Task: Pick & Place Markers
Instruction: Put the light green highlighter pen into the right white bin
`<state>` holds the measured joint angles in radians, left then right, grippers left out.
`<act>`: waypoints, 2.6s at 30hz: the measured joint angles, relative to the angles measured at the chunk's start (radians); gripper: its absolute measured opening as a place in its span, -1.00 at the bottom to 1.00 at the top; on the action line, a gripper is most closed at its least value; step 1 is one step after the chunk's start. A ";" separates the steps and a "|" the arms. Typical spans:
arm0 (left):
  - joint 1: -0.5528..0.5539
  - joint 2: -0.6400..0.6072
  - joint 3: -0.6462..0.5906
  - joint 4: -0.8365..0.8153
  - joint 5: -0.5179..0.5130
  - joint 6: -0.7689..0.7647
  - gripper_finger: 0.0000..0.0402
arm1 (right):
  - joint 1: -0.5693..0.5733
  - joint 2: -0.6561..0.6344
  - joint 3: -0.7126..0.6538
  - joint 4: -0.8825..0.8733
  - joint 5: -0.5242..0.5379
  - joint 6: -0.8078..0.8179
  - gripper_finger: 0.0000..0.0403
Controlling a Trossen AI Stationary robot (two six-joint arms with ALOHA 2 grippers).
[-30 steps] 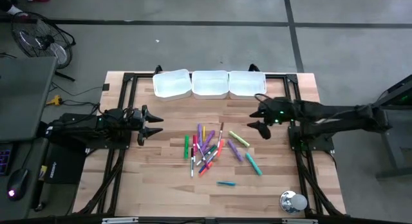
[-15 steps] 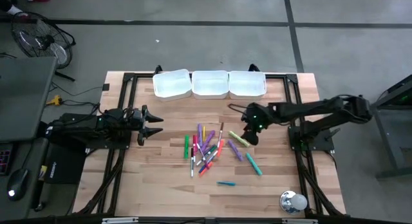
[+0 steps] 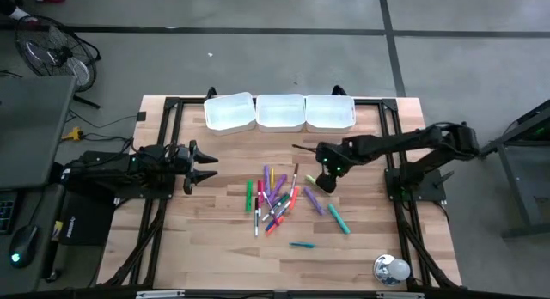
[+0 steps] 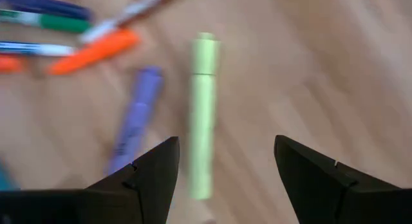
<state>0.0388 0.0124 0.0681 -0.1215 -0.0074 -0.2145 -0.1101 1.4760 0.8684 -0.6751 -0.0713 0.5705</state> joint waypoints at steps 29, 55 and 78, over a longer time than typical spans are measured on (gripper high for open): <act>0.000 0.000 0.000 0.000 0.000 0.000 0.09 | 0.048 0.311 0.197 -0.135 -0.026 0.030 0.21; 0.000 0.000 0.000 0.000 0.000 0.000 0.09 | 0.111 0.344 0.196 -0.108 0.059 0.043 0.21; 0.000 0.000 0.000 0.000 0.000 0.000 0.09 | 0.111 0.407 0.201 -0.090 0.040 0.050 -0.15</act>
<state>0.0387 0.0124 0.0685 -0.1211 -0.0074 -0.2143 0.0006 1.8832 1.0691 -0.7647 -0.0315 0.6201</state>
